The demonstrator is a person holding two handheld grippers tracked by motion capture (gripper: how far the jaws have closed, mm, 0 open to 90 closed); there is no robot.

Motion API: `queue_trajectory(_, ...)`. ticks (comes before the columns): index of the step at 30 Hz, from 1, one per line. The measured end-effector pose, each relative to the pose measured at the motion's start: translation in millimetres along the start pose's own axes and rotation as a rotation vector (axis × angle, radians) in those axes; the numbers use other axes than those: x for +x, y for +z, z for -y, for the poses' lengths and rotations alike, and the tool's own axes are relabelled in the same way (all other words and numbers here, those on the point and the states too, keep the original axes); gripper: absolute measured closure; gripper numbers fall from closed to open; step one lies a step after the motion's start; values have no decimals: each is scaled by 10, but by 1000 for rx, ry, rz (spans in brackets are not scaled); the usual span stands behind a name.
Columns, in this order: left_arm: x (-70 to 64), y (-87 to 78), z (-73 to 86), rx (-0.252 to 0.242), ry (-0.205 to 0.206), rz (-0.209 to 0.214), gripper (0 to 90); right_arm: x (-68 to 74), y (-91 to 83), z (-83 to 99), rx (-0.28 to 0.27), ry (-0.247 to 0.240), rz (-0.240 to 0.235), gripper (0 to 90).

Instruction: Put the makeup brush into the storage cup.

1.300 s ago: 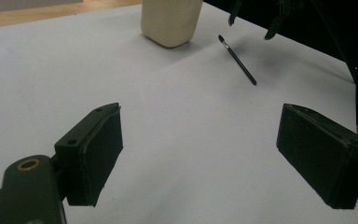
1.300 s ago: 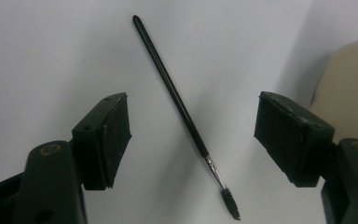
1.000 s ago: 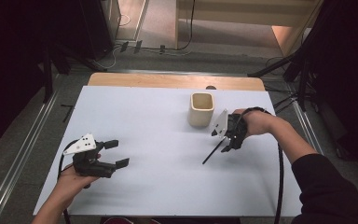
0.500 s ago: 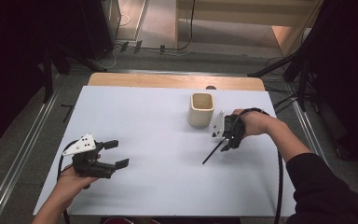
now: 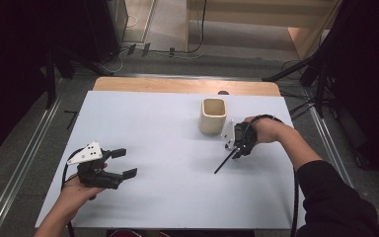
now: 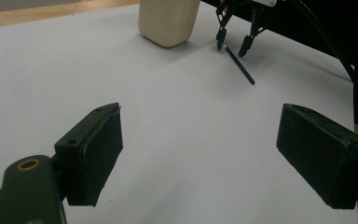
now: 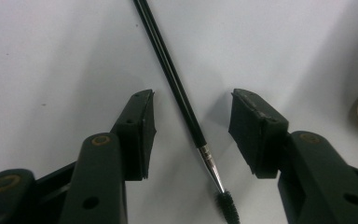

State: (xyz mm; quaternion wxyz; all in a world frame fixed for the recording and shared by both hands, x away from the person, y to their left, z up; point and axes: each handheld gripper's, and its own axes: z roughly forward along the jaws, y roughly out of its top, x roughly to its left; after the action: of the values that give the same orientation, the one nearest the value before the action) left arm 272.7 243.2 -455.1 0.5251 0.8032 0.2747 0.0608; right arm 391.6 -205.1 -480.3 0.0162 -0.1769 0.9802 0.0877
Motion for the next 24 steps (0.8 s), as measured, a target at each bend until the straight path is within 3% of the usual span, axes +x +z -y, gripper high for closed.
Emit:
queue_trajectory(10, -7, -2, 1, 3, -2, 1, 147, -46, -13, 24, 29, 27, -7, 627)
queue_trajectory(16, -13, -6, -2, -8, 0, 3, 147, -48, -9, -34, 49, -2, -13, 744)
queue_trajectory(20, -9, -12, 2, -6, -1, 3, 147, -35, -10, -56, 61, 15, -13, 797)
queue_trajectory(24, -12, -20, 3, -10, 2, 3, 147, -35, -7, -84, 69, 3, -22, 850)
